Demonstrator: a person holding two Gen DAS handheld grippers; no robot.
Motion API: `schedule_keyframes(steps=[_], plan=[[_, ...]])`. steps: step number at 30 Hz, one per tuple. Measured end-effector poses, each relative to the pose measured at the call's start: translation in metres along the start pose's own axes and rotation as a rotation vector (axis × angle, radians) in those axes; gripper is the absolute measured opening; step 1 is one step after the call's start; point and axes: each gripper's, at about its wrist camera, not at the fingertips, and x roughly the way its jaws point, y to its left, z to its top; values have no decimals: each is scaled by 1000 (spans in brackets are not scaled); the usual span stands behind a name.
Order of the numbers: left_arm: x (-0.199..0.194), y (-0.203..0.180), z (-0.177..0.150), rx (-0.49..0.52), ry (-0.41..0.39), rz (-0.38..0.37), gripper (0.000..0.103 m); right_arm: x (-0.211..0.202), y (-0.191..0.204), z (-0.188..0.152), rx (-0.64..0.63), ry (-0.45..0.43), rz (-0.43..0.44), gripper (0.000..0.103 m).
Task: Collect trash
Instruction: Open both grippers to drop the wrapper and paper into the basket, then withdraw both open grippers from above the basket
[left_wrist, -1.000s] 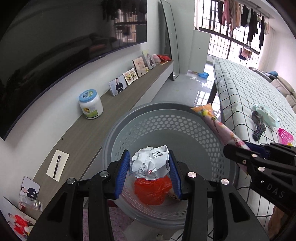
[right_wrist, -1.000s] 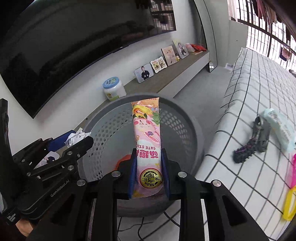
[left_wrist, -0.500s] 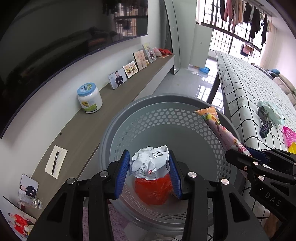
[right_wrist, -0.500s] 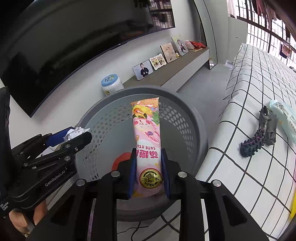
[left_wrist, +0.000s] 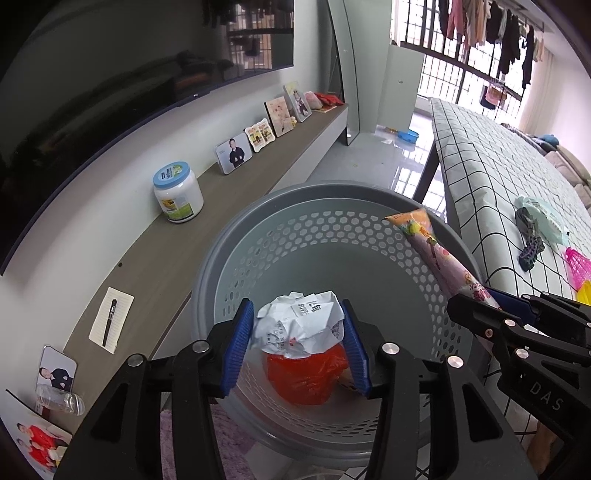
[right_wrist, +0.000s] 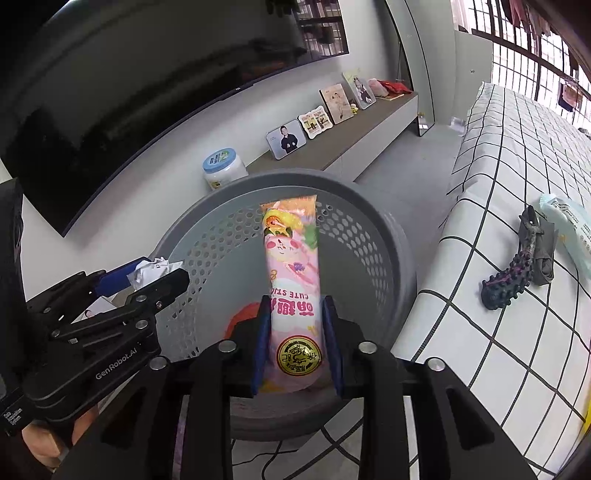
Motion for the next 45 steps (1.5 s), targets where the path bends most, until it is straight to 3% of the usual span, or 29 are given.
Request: schedule_keyframes(steps=[1, 3, 5, 20, 34, 45], plan=[[0, 0, 0, -2, -2, 2, 54, -1, 0, 0, 2, -5, 2, 46], [-1, 1, 0, -8, -8, 6, 64, -5, -1, 1, 6, -29, 0, 56], [-3, 2, 0, -12, -14, 7, 68, -5, -1, 0, 6, -31, -3, 56], [-2, 4, 0, -24, -9, 15, 77, -3, -4, 3, 15, -20, 0, 56], [-12, 8, -2, -43, -31, 32, 89, -8, -8, -1, 24, -47, -8, 63], [-46, 12, -2, -47, -92, 48, 93, -35, -10, 0, 55, -86, 1, 63]])
